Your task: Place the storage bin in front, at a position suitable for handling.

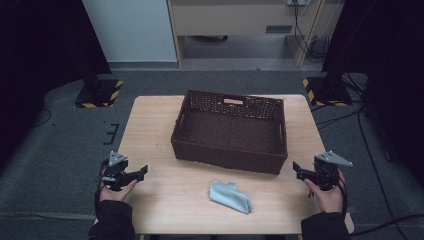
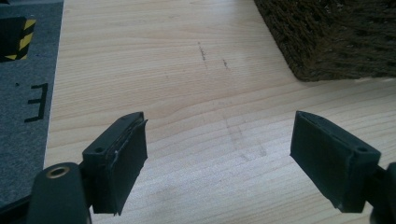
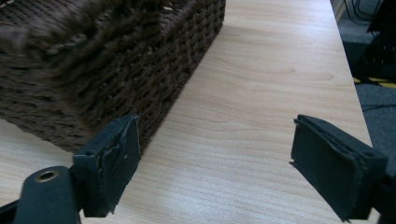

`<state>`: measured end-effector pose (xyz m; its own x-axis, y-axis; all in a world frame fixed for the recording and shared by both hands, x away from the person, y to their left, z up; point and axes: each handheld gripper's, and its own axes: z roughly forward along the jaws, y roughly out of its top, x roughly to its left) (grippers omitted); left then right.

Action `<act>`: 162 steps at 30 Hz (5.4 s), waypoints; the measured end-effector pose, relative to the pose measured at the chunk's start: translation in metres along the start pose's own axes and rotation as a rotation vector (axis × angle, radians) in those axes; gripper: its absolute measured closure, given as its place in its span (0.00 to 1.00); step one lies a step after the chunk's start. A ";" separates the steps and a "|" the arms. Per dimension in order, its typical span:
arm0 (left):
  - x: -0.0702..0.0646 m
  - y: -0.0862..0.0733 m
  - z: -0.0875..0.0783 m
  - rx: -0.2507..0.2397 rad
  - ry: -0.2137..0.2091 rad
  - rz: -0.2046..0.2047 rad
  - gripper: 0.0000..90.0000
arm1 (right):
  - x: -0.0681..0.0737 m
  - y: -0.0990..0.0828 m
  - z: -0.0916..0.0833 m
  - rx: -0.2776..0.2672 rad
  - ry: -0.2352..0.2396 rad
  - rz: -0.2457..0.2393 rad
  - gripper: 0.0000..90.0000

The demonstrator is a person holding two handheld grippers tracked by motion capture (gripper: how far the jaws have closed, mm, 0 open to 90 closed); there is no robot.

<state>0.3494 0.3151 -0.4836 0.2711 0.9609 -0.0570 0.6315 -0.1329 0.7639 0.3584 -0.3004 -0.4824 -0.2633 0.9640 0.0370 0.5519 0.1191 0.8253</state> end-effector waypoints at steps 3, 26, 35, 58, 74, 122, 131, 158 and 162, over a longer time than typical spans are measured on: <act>0.000 0.000 0.000 0.004 0.009 0.008 0.19 | 0.001 0.000 -0.004 0.000 0.018 -0.021 0.21; -0.002 0.002 -0.006 -0.047 0.016 0.007 0.25 | 0.073 -0.004 -0.019 0.055 0.296 -0.230 0.33; -0.003 0.000 -0.001 -0.012 0.019 0.000 0.26 | 0.128 0.003 0.001 0.096 0.461 -0.328 0.36; -0.008 0.000 0.003 0.002 -0.012 0.002 0.26 | 0.186 -0.015 0.034 0.247 0.600 -0.499 0.90; -0.007 0.000 0.001 0.003 -0.009 0.002 0.26 | 0.094 -0.016 -0.013 0.184 0.445 -0.344 0.91; -0.009 0.004 0.001 -0.007 -0.036 -0.001 0.27 | -0.003 -0.014 0.005 0.125 -0.035 -0.051 0.64; -0.013 0.033 -0.004 -0.071 -0.040 0.016 0.29 | 0.002 0.020 -0.012 -0.012 0.026 -0.037 0.54; -0.069 0.117 0.065 -0.100 -0.133 0.061 0.61 | 0.033 0.067 0.016 -0.090 0.133 -0.019 0.58; -0.076 0.113 0.078 -0.010 -0.095 0.115 0.70 | 0.030 0.063 0.021 -0.070 0.125 -0.030 0.64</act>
<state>0.4564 0.2079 -0.4431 0.4088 0.9122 -0.0287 0.5855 -0.2380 0.7749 0.4019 -0.2588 -0.4408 -0.3782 0.9225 0.0778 0.4870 0.1268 0.8641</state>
